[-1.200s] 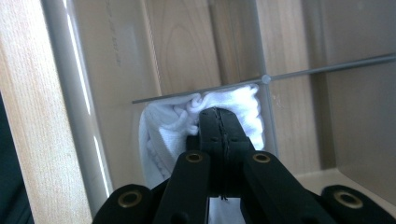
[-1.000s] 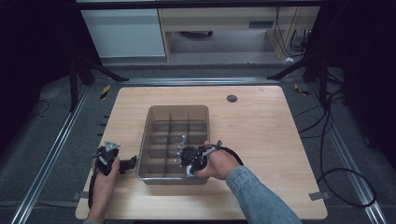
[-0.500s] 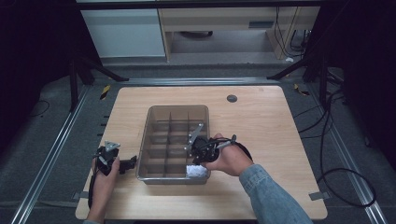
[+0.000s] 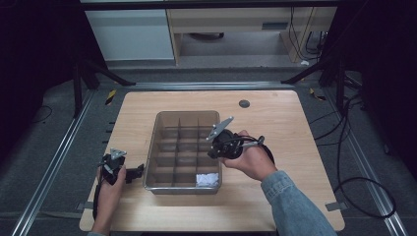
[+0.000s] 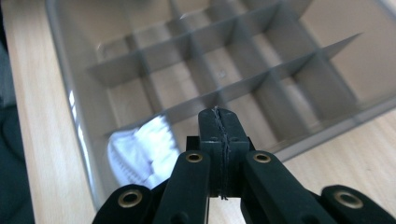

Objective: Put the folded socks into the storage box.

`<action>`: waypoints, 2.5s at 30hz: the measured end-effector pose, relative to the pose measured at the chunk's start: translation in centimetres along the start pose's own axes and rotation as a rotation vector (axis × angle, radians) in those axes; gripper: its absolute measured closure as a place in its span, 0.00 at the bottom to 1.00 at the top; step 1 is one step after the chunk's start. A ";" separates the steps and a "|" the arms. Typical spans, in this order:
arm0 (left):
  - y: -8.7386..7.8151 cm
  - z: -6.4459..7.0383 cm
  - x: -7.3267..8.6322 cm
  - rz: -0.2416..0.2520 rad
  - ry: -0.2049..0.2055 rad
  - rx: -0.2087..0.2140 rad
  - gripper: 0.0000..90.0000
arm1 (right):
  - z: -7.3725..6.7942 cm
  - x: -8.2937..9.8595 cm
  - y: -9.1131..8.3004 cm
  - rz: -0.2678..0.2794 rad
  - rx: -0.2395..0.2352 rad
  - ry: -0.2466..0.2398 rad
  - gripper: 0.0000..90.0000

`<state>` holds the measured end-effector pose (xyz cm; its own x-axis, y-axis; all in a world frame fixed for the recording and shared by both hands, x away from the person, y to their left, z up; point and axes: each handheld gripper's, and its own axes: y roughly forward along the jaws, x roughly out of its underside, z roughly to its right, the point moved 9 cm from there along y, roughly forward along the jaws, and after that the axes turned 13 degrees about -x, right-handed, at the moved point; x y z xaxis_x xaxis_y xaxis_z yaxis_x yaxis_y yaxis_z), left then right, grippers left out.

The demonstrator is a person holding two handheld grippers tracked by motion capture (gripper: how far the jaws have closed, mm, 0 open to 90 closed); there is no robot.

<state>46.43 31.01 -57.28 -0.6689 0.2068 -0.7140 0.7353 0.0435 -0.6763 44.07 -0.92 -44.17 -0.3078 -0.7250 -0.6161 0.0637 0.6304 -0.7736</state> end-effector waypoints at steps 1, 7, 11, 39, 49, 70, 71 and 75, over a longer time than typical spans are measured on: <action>0.0 0.0 0.0 0.000 0.000 0.000 0.00 | 0.3 -0.1 -0.4 0.024 0.009 0.015 1.00; 0.0 0.0 0.0 0.000 -0.001 -0.001 0.00 | 1.6 -0.5 -1.7 0.101 0.044 0.044 1.00; 0.0 0.0 0.0 0.000 0.000 -0.001 0.00 | 2.4 -0.6 -2.5 0.136 0.071 0.064 1.00; 0.0 0.0 0.0 0.000 0.001 0.000 0.00 | 8.3 1.8 -9.8 0.333 0.367 0.253 0.08; 0.0 0.0 0.0 0.000 0.001 0.000 0.00 | 8.7 5.4 -11.2 0.330 0.406 0.270 0.08; 0.0 0.0 0.0 0.000 0.001 0.000 0.00 | 9.7 15.1 -7.3 0.204 0.484 0.354 0.13; 0.0 0.0 0.0 0.000 0.001 0.000 0.00 | 9.7 15.5 -6.9 0.201 0.481 0.365 0.13; 0.0 0.0 0.0 0.000 0.001 0.000 0.00 | 9.6 16.8 -5.6 0.196 0.466 0.392 0.13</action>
<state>46.40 31.00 -57.28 -0.6686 0.2076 -0.7140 0.7356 0.0437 -0.6761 47.65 -19.35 -51.59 -0.5674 -0.3970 -0.7214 0.5333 0.4903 -0.6893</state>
